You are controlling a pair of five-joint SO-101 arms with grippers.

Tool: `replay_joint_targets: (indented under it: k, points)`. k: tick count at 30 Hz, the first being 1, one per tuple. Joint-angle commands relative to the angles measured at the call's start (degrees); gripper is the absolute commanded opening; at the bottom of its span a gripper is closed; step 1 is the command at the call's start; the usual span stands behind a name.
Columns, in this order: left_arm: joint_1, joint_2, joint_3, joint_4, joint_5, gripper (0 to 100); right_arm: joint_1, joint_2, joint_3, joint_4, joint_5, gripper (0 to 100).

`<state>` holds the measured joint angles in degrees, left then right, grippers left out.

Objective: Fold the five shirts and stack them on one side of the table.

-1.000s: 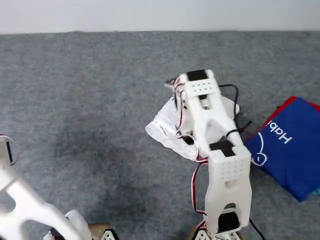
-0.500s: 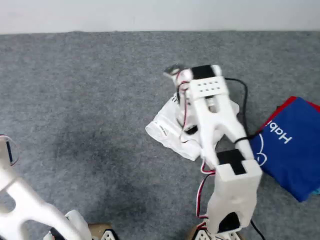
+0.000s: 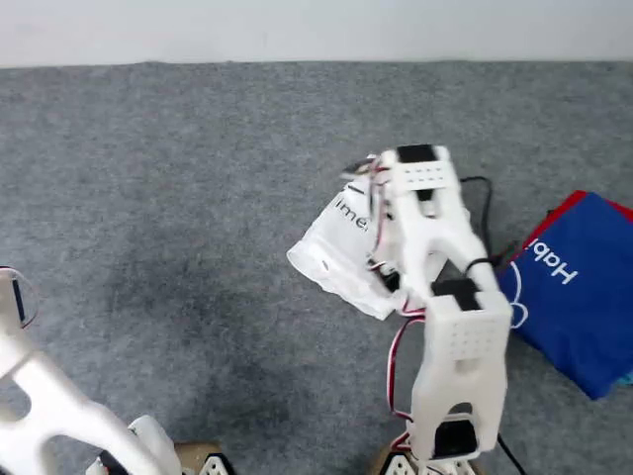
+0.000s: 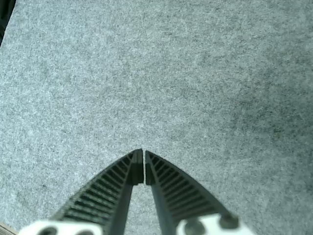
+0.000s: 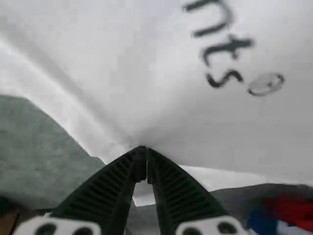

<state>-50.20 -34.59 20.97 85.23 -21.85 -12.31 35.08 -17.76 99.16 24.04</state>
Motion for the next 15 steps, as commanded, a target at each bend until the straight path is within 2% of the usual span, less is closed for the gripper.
replay_joint_targets:
  k: [1, 8, 15]
  points:
    - [0.44, -1.58, -0.57, 0.26, -0.18, 1, -4.62, -2.51, -0.18, 3.56, -1.32, 0.9]
    - [0.44, -1.58, -0.57, 0.26, -0.18, 1, -4.70, -9.89, -0.44, 2.68, -0.97, 0.9]
    - [0.44, -1.58, -0.57, 0.26, -0.18, 1, 0.04, -12.09, -0.44, -8.48, -1.32, 0.9]
